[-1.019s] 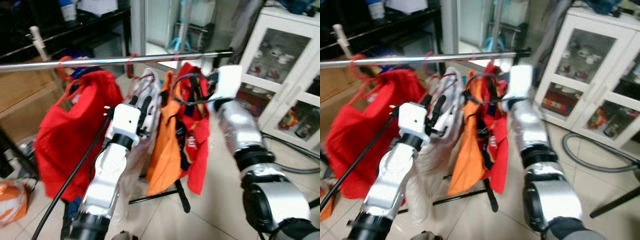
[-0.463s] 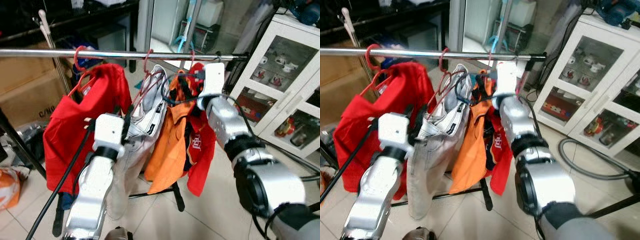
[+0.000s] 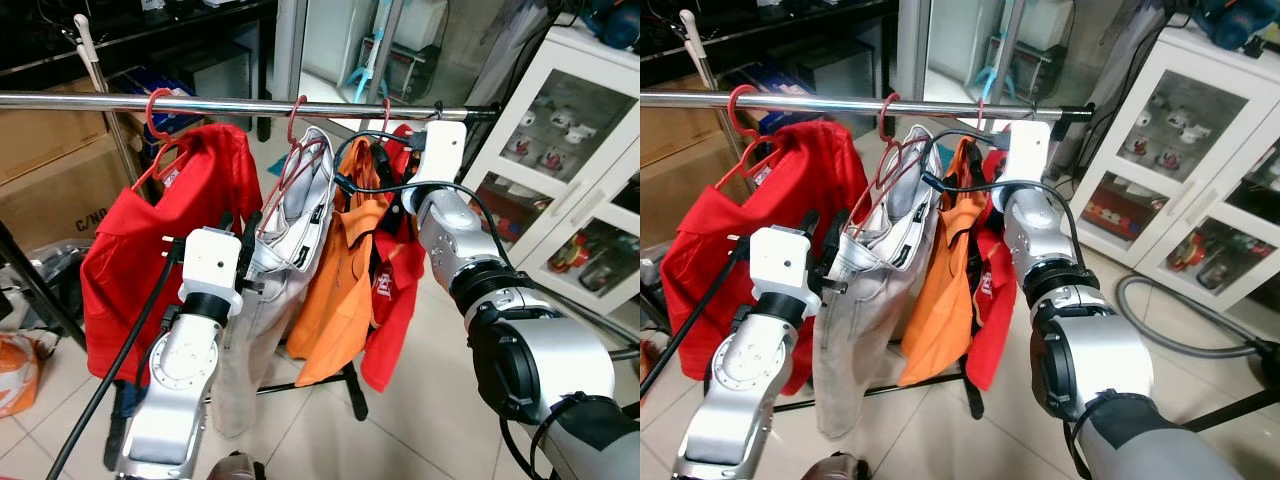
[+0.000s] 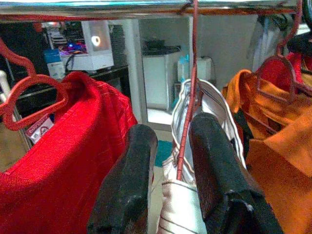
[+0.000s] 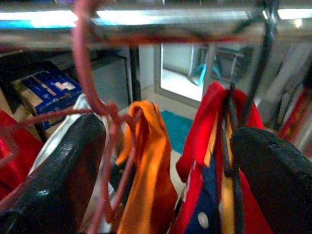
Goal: Hang hanger
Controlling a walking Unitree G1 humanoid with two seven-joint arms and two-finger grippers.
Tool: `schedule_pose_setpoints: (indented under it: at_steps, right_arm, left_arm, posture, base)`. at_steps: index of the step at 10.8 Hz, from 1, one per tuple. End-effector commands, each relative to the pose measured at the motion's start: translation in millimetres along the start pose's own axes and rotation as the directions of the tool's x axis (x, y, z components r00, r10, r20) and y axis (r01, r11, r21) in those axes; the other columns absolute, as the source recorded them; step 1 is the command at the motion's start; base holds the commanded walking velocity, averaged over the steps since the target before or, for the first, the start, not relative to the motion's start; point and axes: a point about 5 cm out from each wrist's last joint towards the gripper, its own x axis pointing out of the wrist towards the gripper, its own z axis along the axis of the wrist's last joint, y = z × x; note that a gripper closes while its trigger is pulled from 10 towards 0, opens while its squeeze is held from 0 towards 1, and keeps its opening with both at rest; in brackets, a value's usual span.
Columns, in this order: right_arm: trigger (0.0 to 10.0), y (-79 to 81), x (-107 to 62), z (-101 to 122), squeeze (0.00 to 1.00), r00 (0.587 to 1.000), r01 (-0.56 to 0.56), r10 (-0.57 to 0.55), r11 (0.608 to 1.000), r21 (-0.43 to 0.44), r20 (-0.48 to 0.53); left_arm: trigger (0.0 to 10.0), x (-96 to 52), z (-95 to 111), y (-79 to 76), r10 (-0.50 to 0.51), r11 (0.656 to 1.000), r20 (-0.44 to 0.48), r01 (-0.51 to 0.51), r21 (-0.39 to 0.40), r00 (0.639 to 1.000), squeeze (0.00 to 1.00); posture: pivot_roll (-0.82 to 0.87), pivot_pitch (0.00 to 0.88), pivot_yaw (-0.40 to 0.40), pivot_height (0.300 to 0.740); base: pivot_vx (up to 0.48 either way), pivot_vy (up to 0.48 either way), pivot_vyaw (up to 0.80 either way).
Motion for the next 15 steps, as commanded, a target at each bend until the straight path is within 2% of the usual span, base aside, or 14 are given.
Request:
schedule_pose_setpoints:
  at_steps: [1, 7, 8, 9, 10, 15]
  right_arm:
    - [10.0, -1.5, 1.8, 7.1, 0.0, 1.0, 0.017, -0.017, 1.0, 0.021, 0.018]
    - [10.0, -2.3, 2.4, -2.2, 0.0, 0.993, 0.094, -0.082, 0.984, 0.151, -0.085]
    - [10.0, -4.9, 2.1, -2.9, 0.0, 0.988, 0.132, -0.12, 0.982, 0.136, -0.098]
    - [9.3, -4.4, 2.5, -1.5, 0.0, 0.988, 0.133, -0.122, 0.983, 0.127, -0.09]
    - [0.0, -1.0, 3.8, 3.1, 0.0, 0.992, 0.113, -0.106, 0.988, 0.109, -0.068]
    - [0.0, -3.4, 1.8, -5.0, 0.0, 0.988, 0.128, -0.117, 0.986, 0.111, -0.101]
  left_arm:
    - [10.0, 2.4, 7.2, -0.9, -0.019, 1.0, 0.021, 0.019, -0.001, 1.0, 0.0]
    - [10.0, 2.8, 7.4, 2.8, -0.043, 0.999, 0.0, 0.043, -0.001, 0.999, 0.0]
    - [10.0, 4.2, 8.3, 2.4, -0.046, 0.999, 0.004, 0.046, 0.0, 0.999, 0.0]
    - [10.0, 4.3, 8.4, 2.6, -0.045, 0.999, 0.003, 0.045, 0.0, 0.999, 0.0]
    - [10.0, 3.9, 9.0, 3.6, -0.04, 0.999, 0.004, 0.04, 0.002, 0.999, 0.0]
    - [10.0, 6.0, 7.6, 4.4, -0.028, 1.0, -0.001, 0.028, 0.003, 1.0, 0.0]
  posture:
    - [0.22, 0.021, -0.082, 0.74]
    - [0.23, 0.016, -0.059, 0.74]
    - [0.23, 0.013, -0.062, 0.74]
    - [0.24, 0.012, -0.063, 0.74]
    - [0.24, 0.012, -0.068, 0.74]
    - [0.25, 0.003, -0.085, 0.74]
  base:
    - [0.0, 0.0, 0.0]
    - [0.0, 0.0, 0.0]
    - [0.0, 0.0, 0.0]
    - [0.0, 0.0, 0.0]
    - [0.0, 0.0, 0.0]
    - [0.0, 0.0, 0.0]
